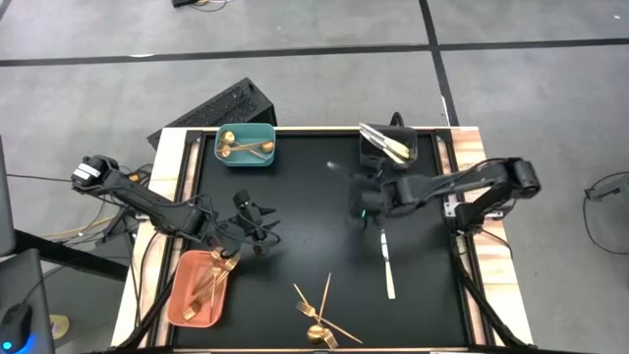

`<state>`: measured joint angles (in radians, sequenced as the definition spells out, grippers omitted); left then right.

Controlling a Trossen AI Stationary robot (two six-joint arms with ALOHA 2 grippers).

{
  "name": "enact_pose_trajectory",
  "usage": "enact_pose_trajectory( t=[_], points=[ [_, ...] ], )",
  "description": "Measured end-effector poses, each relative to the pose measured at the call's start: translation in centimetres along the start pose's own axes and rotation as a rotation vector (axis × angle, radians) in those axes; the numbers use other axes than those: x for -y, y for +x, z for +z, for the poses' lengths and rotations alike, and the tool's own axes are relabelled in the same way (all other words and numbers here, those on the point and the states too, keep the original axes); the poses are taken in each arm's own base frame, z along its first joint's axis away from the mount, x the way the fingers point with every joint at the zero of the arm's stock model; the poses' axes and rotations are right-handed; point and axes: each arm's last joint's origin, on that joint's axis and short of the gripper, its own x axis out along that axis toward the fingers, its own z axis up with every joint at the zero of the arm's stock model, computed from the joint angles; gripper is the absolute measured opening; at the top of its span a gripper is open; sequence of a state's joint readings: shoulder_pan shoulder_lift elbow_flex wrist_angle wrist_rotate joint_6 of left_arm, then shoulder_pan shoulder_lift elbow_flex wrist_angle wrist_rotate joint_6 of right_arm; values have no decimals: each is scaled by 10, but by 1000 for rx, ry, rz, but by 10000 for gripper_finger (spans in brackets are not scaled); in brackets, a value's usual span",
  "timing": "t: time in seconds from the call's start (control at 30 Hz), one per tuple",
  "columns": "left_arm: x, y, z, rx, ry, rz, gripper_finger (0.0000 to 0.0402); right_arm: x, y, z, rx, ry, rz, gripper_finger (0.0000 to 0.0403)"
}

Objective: Sort silverware by color (type)
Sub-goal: Put the white knife into the black bin

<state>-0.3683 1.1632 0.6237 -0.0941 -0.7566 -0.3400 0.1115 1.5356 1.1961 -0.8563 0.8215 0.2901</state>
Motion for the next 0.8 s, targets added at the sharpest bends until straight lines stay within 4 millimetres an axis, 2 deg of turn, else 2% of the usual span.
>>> enact_pose_trajectory(
  t=[0.13, 0.27, 0.47, 0.6, 0.8],
  points=[
    [-6, 6, -17, 7, -28, 30, 141, 40, 35, -23, -33, -27, -48, 50],
    [-14, 13, -30, 12, -80, 58, 141, 82, 68, -51, 5, -48, -23, 51],
    [-23, 20, -31, 9, -105, 95, 141, 137, 98, -82, 42, 3, -37, 52],
    [-28, 24, -29, 18, -110, 118, 141, 158, 114, -96, 0, 18, -5, 53],
    [-35, 29, -26, 24, -133, 137, 141, 166, 140, -106, -17, 16, 63, 89]
  ],
)
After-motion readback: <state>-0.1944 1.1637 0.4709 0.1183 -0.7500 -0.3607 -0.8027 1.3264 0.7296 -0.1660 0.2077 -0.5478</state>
